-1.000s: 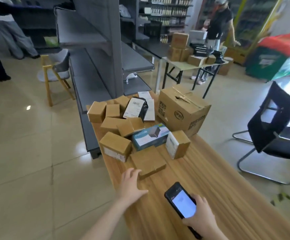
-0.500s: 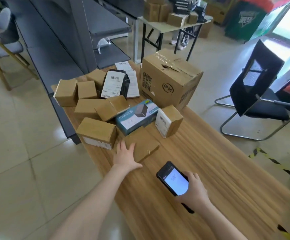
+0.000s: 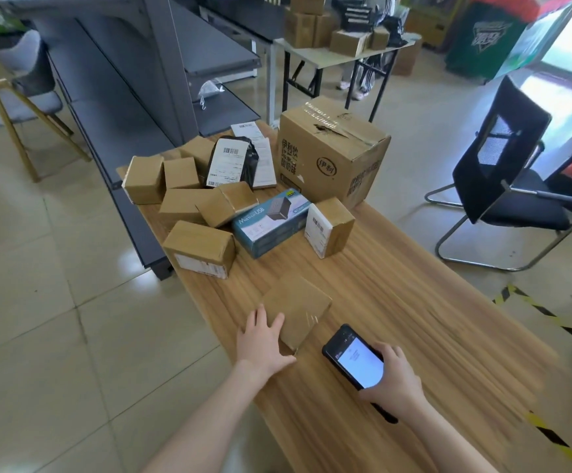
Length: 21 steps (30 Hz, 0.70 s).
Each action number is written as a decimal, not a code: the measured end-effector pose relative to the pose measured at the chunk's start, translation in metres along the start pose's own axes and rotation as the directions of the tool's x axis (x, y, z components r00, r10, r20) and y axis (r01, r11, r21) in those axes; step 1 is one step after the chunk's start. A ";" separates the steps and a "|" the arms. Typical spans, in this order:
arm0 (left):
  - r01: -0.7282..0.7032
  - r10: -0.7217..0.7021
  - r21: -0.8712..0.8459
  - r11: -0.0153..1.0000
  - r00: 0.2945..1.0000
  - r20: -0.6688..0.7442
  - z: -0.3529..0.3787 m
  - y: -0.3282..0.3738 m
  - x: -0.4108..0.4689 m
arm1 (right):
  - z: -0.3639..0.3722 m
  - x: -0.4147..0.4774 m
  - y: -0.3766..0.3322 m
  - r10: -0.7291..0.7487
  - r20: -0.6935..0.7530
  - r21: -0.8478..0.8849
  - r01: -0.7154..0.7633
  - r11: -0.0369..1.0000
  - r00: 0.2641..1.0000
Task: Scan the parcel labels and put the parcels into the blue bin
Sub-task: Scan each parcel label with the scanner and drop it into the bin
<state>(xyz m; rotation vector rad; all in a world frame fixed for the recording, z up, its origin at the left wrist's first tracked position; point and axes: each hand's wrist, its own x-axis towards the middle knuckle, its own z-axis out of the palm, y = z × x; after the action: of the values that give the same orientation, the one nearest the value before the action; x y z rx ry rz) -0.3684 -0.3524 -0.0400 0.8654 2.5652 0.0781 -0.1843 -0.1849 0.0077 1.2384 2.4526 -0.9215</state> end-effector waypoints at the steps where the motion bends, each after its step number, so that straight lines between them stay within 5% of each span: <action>1: -0.002 0.003 -0.005 1.000 1.000 0.009 0.006 0.004 -0.008 | 0.000 -0.003 0.004 -0.003 -0.004 0.005 0.003 1.000 1.000; 21: 0.026 -0.022 -0.073 0.997 0.998 0.052 0.053 0.066 -0.109 | -0.023 -0.054 0.107 -0.100 0.051 -0.037 0.102 0.994 0.994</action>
<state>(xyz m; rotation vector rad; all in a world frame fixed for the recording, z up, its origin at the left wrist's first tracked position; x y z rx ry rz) -0.2318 -0.3679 -0.0347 0.7985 2.5085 0.1405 -0.0657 -0.1571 0.0051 1.0745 2.5023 -0.9133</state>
